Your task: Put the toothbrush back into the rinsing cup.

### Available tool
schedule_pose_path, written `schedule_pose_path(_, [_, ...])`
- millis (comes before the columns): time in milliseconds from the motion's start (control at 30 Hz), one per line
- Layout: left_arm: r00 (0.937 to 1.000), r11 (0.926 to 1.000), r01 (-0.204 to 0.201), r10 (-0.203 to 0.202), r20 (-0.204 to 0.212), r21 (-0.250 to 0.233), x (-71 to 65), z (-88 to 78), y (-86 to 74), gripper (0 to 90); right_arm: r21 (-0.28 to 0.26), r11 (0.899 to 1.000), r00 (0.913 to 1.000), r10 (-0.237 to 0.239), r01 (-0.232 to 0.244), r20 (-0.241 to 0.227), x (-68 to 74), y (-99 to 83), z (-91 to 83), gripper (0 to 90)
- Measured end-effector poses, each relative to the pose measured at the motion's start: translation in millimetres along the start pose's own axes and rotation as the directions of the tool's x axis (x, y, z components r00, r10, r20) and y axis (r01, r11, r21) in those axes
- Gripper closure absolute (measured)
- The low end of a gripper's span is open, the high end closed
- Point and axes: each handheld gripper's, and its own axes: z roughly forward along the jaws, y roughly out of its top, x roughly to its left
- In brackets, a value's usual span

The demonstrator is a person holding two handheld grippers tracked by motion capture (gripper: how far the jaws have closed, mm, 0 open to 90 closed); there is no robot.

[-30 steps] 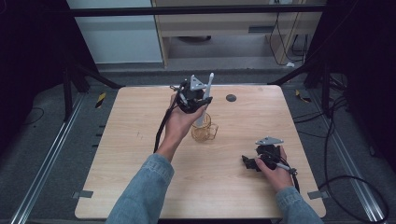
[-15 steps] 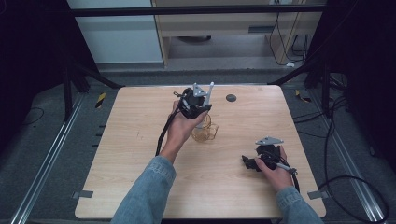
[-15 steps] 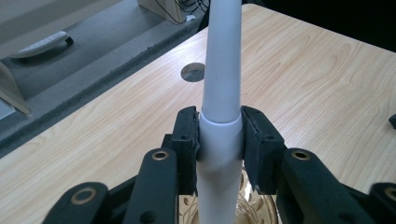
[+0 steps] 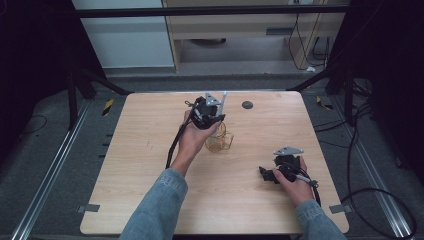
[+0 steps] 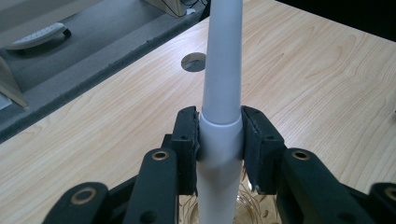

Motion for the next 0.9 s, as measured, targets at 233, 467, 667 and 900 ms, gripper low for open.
schedule_pose_path(233, [1.0,0.9999,0.007,-0.007,0.001,0.009,1.3,2.0,-5.2,67.8,0.0,1.0,1.0,0.002,-0.002,-0.001,0.1,0.0,0.0,0.3])
schedule_pose_path(467, [1.0,0.9998,0.003,-0.003,0.001,0.019,1.5,3.4,-7.6,67.8,0.0,1.0,1.0,0.001,-0.001,0.0,0.1,0.0,0.0,0.3])
schedule_pose_path(667, [1.0,0.9997,0.008,-0.008,0.004,0.023,1.9,5.4,-10.2,67.8,0.0,1.0,1.0,0.001,-0.001,0.0,0.1,0.0,0.0,0.3])
schedule_pose_path(900, [0.9999,0.9995,0.011,-0.011,0.007,0.03,1.5,7.9,-11.3,67.8,0.0,1.0,1.0,0.001,-0.001,0.0,0.0,0.0,0.0,0.3])
